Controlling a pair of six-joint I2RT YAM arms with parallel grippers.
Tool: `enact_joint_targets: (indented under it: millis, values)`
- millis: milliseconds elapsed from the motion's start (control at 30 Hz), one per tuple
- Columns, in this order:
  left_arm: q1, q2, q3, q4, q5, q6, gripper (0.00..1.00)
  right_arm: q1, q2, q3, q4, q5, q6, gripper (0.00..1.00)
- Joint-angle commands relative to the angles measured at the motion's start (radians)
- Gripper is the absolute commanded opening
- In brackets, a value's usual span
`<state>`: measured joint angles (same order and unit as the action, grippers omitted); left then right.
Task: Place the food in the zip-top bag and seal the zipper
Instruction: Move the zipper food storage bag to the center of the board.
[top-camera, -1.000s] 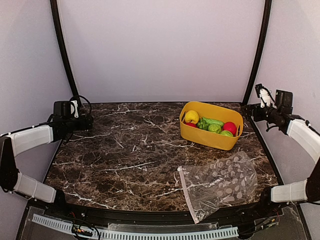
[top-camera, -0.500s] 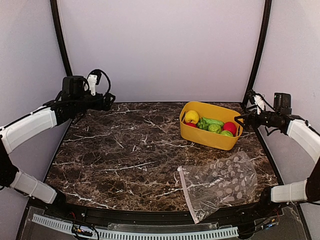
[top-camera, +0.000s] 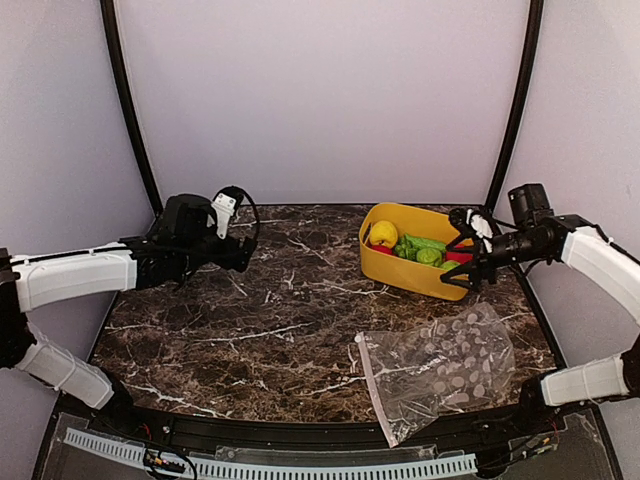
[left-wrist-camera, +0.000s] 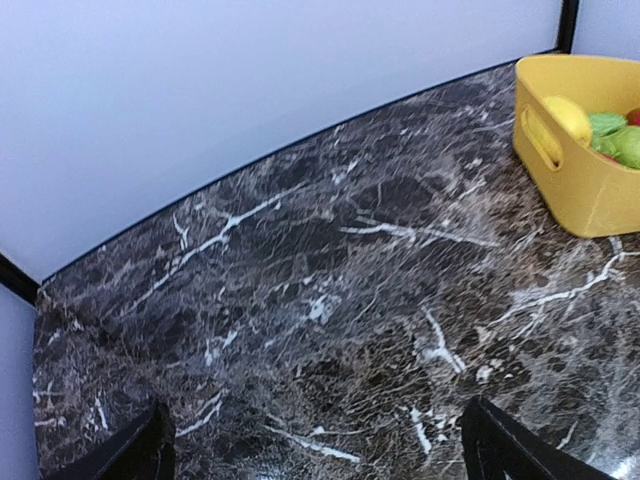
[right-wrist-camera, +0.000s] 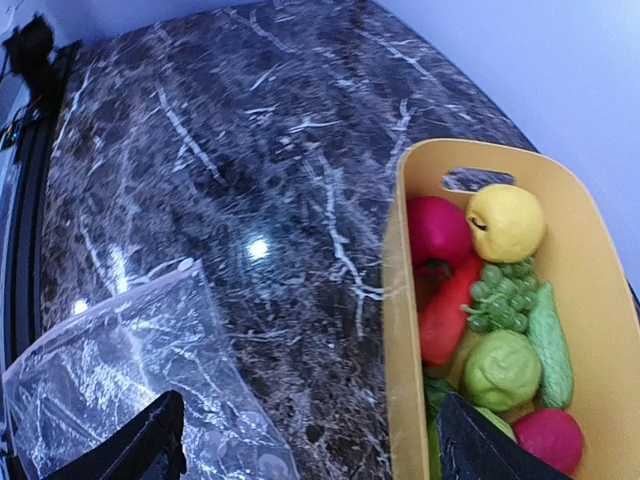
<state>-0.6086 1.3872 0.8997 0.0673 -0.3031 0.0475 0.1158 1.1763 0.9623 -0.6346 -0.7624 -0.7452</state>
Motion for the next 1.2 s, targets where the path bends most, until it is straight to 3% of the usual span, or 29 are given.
enact_joint_targets:
  millis: [0, 100, 233, 367, 467, 633, 733, 833, 1167]
  values:
    - [-0.016, -0.142, -0.041, 0.002, 0.101, 0.091, 0.99, 0.174, 0.018, -0.053, -0.141, 0.119, -0.197, 0.85]
    - [-0.016, -0.159, -0.015, -0.104, 0.098, 0.03, 0.99, 0.279, 0.049, -0.086, -0.166, 0.215, -0.262, 0.85]
    - [-0.016, -0.206, -0.044, -0.127, 0.027, -0.067, 0.99, 0.381, 0.111, -0.086, -0.193, 0.28, -0.299, 0.82]
    - [-0.016, -0.236, -0.141, -0.1, 0.006, -0.158, 0.99, 0.425, 0.137, -0.064, -0.184, 0.214, -0.244, 0.79]
    - [-0.015, -0.208, -0.099, -0.215, 0.0, -0.164, 0.99, 0.441, 0.134, -0.088, -0.135, 0.184, -0.208, 0.79]
    - [-0.016, -0.217, -0.148, -0.09, 0.164, -0.236, 0.98, 0.445, 0.182, -0.121, -0.08, 0.228, -0.202, 0.79]
    - [-0.016, -0.176, -0.161, -0.034, 0.301, -0.25, 0.86, 0.447, 0.234, -0.101, -0.067, 0.228, -0.199, 0.72]
    - [-0.015, -0.117, -0.108, -0.117, 0.435, -0.278, 0.77, 0.447, 0.296, -0.056, -0.063, 0.221, -0.172, 0.62]
    - [-0.017, -0.122, -0.134, -0.071, 0.533, -0.328, 0.75, 0.476, 0.483, 0.012, -0.035, 0.321, -0.137, 0.53]
